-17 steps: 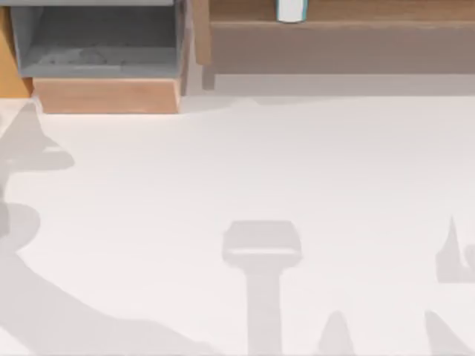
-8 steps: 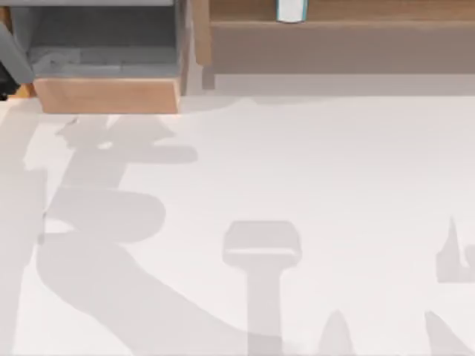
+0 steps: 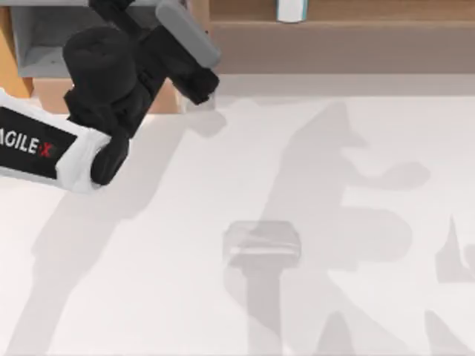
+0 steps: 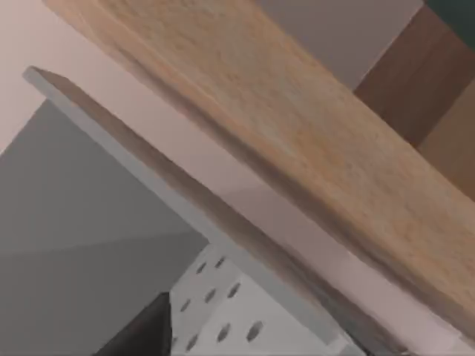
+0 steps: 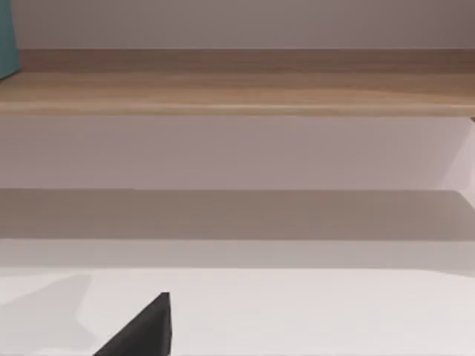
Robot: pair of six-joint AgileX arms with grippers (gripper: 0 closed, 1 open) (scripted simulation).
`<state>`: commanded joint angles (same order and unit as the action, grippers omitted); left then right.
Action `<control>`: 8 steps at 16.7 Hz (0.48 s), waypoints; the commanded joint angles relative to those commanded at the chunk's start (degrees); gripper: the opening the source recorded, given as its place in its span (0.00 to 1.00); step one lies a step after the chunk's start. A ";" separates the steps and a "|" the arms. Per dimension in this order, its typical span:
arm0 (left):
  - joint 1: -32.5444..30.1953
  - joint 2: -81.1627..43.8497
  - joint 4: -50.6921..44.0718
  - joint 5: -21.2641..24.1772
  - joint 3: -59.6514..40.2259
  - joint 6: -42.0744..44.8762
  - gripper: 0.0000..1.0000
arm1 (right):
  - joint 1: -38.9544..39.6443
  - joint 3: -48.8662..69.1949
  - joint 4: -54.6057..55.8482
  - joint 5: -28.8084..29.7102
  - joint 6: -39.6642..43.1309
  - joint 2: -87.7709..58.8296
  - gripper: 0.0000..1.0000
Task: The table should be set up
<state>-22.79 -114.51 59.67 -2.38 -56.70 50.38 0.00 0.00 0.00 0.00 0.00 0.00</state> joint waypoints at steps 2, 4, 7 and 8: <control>-6.86 -0.45 -3.23 -6.50 -3.40 -8.57 1.00 | 0.00 0.00 0.00 0.00 0.00 0.00 1.00; -12.10 -2.09 -6.78 -12.89 -8.50 -17.00 1.00 | 0.00 0.00 0.00 0.00 0.00 0.00 1.00; -17.17 -6.17 -12.25 -21.84 -18.09 -28.76 1.00 | 0.00 0.00 0.00 0.00 0.00 0.00 1.00; -18.24 -7.80 -14.01 -24.57 -21.52 -32.31 1.00 | 0.00 0.00 0.00 0.00 0.00 0.00 1.00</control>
<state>-41.03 -122.31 45.66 -26.95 -78.22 18.07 0.00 0.00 0.00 0.00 0.00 0.00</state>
